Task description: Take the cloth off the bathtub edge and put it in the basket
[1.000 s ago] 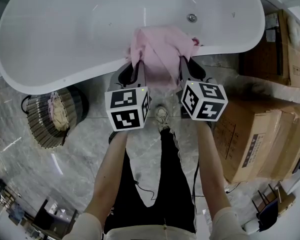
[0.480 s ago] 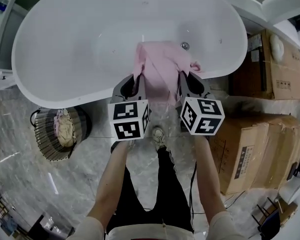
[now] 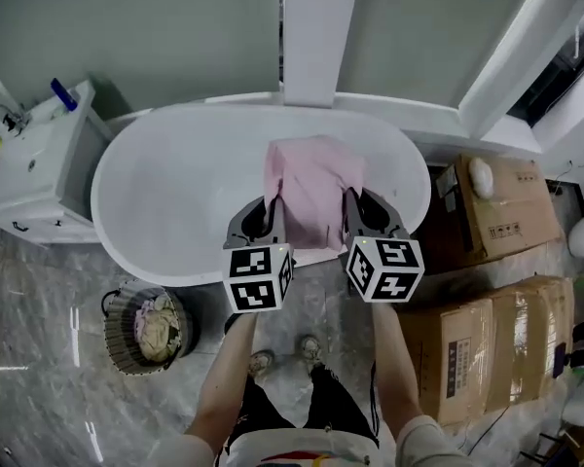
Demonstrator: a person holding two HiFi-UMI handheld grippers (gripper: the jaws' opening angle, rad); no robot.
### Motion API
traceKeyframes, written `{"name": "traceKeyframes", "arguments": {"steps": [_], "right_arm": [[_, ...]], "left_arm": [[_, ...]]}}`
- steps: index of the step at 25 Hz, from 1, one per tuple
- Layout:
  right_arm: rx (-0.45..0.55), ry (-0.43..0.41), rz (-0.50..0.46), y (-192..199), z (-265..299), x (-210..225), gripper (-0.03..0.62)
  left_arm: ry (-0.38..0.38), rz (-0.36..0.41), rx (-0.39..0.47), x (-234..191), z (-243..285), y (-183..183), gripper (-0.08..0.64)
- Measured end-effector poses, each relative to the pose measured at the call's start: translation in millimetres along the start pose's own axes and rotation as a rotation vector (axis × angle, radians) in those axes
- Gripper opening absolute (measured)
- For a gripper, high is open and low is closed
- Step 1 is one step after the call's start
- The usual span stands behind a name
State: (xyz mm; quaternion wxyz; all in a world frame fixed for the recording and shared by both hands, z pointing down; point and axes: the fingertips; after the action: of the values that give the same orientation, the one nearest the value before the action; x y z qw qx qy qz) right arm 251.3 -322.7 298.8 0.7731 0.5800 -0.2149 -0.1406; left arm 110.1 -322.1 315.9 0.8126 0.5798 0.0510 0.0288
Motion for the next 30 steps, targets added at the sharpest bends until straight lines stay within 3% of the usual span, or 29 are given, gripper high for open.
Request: {"name": "traceKeyframes", "arguments": {"steps": [6,10,14,20,30], "right_arm": [[0.142,0.020,-0.074,-120.0,-72.3,-56.3,0.048],[0.219,0.025,-0.141,-163.3,-119.3,-95.1,0.048],[0.258,0.015,-0.188,-170.7,-163.2,-124.8,0.048],[0.284,-0.001,-0.211,-152.5,-210.2,-151.6,0.048],[0.278,0.011,-0.192,-117.6,-242.9,-159.7,0.048]], "left_arm": [[0.022,0.034,0.156,3.6,-84.2,-119.8,0.049],[0.041,0.081,0.269,3.9,-142.4,-162.0,0.049],[0.058,0.078,0.326,7.8,-192.6,-167.4,0.049],[0.075,0.065,0.368,13.2,-240.3,-153.9,0.049],[0.062,0.075,0.348,23.9,-268.7,-117.7,0.049]]}}
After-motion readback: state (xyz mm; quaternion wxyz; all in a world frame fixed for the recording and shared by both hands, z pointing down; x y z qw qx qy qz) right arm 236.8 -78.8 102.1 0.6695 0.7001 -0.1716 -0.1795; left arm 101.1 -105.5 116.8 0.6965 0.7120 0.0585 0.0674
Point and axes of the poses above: the fingertips, and each gripper's own axes: z forward along the fingers, x to its right, y out of its underside, and after that the axes turned 14 degrees about -y, right-handed
